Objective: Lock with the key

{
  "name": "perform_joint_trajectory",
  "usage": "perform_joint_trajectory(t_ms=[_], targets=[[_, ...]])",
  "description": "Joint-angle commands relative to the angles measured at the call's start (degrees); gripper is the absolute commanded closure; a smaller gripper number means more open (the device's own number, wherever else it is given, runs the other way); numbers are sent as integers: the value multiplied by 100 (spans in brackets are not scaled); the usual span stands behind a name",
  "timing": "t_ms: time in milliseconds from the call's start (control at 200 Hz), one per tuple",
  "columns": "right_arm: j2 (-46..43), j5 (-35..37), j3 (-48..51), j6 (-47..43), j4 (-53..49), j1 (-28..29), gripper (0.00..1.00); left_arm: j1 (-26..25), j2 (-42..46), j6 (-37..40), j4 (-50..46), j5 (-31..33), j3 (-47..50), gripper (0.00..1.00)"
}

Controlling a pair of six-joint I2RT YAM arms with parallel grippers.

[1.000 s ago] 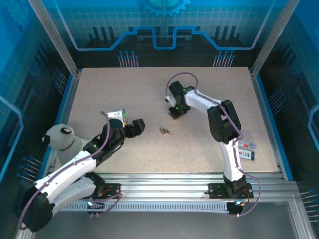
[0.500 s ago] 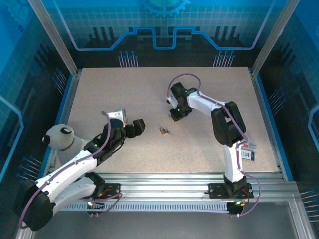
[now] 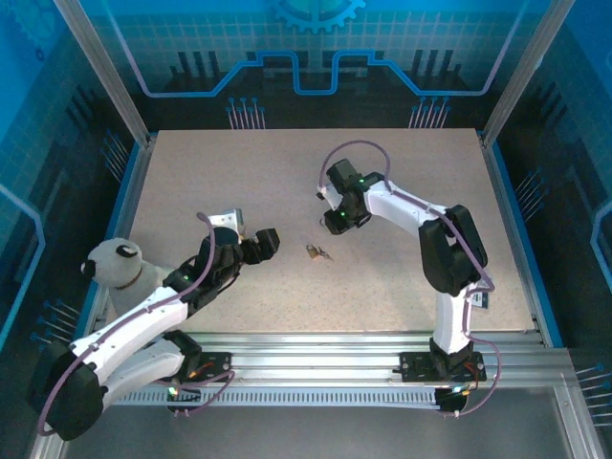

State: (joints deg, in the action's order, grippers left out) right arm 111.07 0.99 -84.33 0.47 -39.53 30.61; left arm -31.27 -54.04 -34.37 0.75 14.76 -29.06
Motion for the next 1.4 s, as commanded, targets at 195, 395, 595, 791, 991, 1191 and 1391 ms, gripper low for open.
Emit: perform_joint_trajectory(t_ms=[195, 395, 595, 791, 991, 1191, 1391], targets=[[-988, -137, 672, 180, 251, 310, 77, -29, -376, -177, 385, -169, 15, 1], [-1524, -287, 1094, 269, 388, 468, 77, -28, -593, -615, 623, -605, -55, 1], [-1956, -410, 1448, 341, 532, 592, 77, -24, -840, -1121, 913, -1095, -127, 1], [-2216, -547, 1652, 379, 640, 654, 76, -44, -1278, -1791, 1592, -1672, -57, 4], [-2353, -674, 1830, 425, 810, 709, 76, -159, -1731, -2192, 2170, -2077, -166, 9], [-2414, -781, 1988, 442, 975, 724, 76, -419, -1983, -2284, 2375, -2110, -359, 15], [-2475, -950, 2052, 469, 1093, 753, 76, -551, -2175, -2366, 2538, -2137, -438, 28]])
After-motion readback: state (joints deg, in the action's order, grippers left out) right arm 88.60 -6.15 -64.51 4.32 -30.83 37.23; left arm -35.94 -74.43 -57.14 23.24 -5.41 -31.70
